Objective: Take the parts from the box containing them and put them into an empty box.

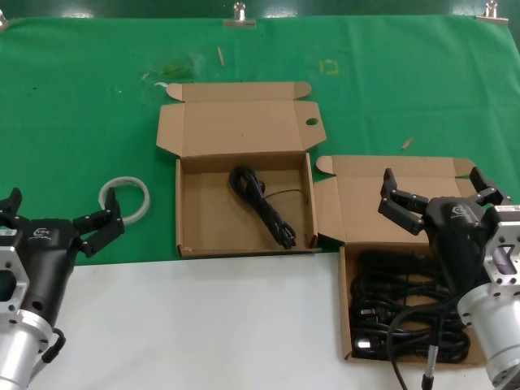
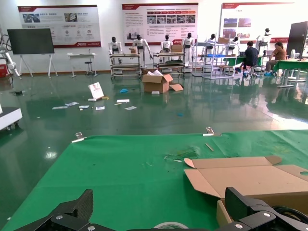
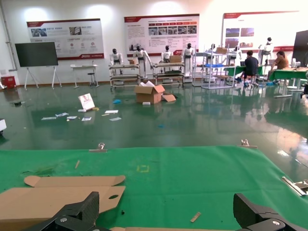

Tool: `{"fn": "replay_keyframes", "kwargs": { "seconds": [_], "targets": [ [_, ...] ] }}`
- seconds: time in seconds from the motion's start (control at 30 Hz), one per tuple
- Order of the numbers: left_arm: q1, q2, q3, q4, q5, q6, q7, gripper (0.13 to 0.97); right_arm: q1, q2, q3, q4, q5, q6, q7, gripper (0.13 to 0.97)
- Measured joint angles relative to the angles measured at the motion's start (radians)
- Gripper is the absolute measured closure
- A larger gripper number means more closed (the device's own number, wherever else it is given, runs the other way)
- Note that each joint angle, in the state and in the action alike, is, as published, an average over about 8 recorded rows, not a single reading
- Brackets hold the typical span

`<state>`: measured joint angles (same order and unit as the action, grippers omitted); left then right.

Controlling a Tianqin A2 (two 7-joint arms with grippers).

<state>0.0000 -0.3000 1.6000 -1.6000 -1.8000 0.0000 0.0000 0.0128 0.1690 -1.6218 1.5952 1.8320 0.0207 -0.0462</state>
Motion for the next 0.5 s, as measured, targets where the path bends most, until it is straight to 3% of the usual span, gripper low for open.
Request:
{"fn": "replay_keyframes", "kwargs": {
  "seconds": [0.5],
  "targets": [
    [0.0, 0.0, 0.0, 0.0, 0.0, 0.0, 0.0, 0.132, 0.0, 0.0, 0.0, 0.0, 0.0, 0.0, 0.0, 0.129]
  ]
}}
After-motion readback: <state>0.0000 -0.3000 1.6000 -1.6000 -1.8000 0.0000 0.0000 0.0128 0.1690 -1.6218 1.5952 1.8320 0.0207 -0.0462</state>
